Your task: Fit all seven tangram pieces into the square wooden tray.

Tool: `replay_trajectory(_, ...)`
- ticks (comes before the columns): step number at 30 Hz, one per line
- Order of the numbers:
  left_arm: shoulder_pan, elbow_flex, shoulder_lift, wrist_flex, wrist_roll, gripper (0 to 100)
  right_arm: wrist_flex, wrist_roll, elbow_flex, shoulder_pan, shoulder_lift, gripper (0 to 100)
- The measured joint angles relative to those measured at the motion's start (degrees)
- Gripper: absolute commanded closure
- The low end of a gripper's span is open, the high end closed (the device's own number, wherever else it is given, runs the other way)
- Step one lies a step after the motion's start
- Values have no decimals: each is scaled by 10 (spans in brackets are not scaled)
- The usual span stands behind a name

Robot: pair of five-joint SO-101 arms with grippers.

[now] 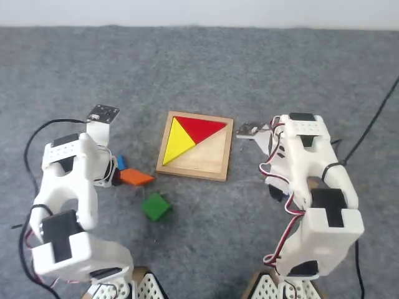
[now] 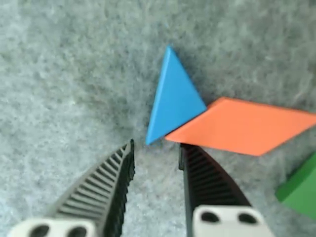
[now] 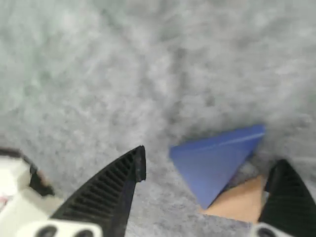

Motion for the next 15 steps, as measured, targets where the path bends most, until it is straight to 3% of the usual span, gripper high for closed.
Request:
replay_trajectory(7, 0, 0, 0, -2, 1, 851, -4, 12, -6, 0, 2, 816)
replay_trajectory(15, 0, 0, 0, -2, 1, 851, -35, -63, -8, 0, 2, 836)
